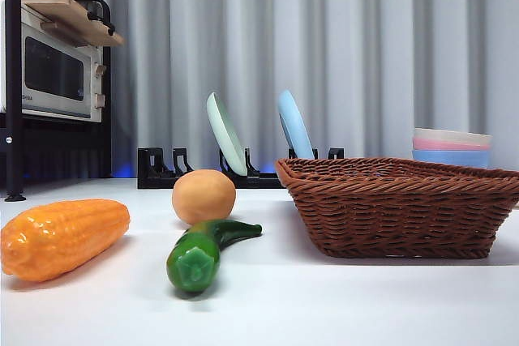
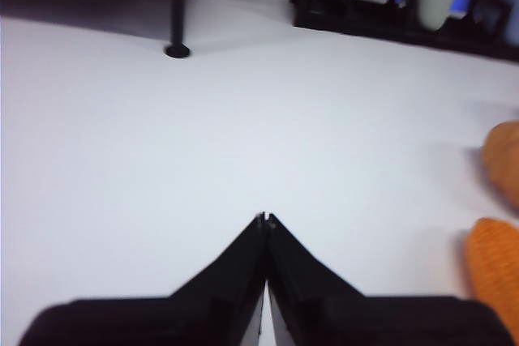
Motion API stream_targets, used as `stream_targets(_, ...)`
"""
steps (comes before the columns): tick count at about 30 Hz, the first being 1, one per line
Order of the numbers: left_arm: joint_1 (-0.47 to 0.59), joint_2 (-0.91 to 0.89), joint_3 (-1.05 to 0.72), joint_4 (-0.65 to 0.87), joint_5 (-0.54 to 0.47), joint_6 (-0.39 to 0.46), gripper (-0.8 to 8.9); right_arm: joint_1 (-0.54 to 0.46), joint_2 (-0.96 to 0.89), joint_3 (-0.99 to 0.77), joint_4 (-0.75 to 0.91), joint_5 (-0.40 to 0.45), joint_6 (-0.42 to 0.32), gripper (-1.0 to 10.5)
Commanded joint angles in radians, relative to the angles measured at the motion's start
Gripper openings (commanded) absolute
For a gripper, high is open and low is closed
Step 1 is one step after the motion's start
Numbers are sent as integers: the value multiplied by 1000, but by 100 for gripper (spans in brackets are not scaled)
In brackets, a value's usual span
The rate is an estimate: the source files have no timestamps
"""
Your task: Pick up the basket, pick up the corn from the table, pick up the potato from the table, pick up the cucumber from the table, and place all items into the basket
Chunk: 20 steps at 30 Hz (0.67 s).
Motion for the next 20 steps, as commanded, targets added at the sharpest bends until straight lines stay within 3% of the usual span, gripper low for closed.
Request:
stream_targets(1, 3, -2, -11, -2, 17, -89, -3, -2, -3, -14, 6, 1, 131, 2)
stream_targets(14, 3, 5, 50, 57, 62, -105, -7, -2, 17, 39, 25, 1, 126, -9)
stream_targets(20, 3, 69, 156, 57, 62, -101, -7, -2, 101, 127, 25, 1, 72, -8)
